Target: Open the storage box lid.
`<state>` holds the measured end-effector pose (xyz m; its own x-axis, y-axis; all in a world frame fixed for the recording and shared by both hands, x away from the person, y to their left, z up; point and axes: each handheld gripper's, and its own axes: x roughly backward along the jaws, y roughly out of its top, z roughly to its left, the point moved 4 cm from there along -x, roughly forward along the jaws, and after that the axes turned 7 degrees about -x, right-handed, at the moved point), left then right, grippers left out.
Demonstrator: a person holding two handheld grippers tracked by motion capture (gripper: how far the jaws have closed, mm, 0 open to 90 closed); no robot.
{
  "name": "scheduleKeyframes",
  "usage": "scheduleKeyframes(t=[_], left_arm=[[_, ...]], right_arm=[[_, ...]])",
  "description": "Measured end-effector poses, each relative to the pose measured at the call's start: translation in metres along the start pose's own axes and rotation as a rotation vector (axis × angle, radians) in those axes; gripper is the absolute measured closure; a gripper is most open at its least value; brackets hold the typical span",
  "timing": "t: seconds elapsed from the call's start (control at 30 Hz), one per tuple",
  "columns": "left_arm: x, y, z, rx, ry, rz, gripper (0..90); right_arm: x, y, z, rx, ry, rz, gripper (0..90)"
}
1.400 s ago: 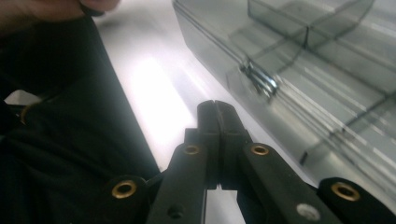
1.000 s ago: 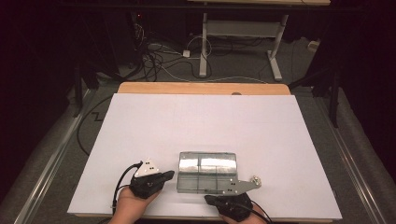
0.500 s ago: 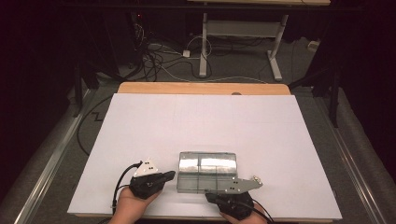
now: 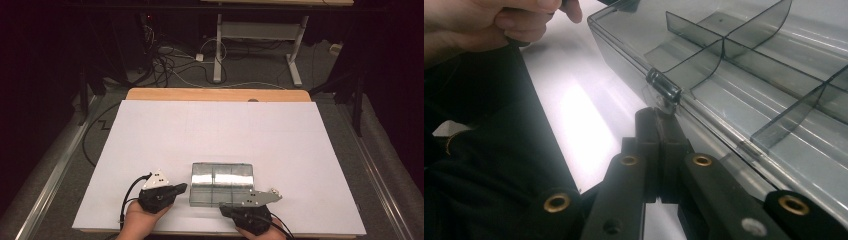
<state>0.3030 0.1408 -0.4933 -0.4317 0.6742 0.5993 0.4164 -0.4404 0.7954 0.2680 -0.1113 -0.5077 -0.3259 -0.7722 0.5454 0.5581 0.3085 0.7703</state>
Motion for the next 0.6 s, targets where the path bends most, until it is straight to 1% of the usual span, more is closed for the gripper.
scheduleKeyframes(t=[0.1, 0.23, 0.5, 0.6], left_arm=[[0.0007, 0.0005, -0.0003, -0.003, -0.001, -0.002, 87.3], [0.0004, 0.0005, -0.0003, -0.002, -0.003, -0.003, 87.4], [0.0012, 0.0008, -0.0006, 0.0, -0.009, -0.007, 87.4], [0.0011, 0.001, -0.001, 0.011, -0.022, -0.009, 87.3]], right_arm=[[0.0001, 0.0001, -0.0001, -0.005, 0.005, -0.002, 90.0], [0.0009, 0.0014, 0.0009, -0.001, 0.012, -0.015, 90.0], [0.0026, 0.0022, 0.0029, 0.007, 0.015, -0.02, 90.0], [0.0044, 0.0037, 0.0032, 0.006, 0.015, -0.031, 90.0]])
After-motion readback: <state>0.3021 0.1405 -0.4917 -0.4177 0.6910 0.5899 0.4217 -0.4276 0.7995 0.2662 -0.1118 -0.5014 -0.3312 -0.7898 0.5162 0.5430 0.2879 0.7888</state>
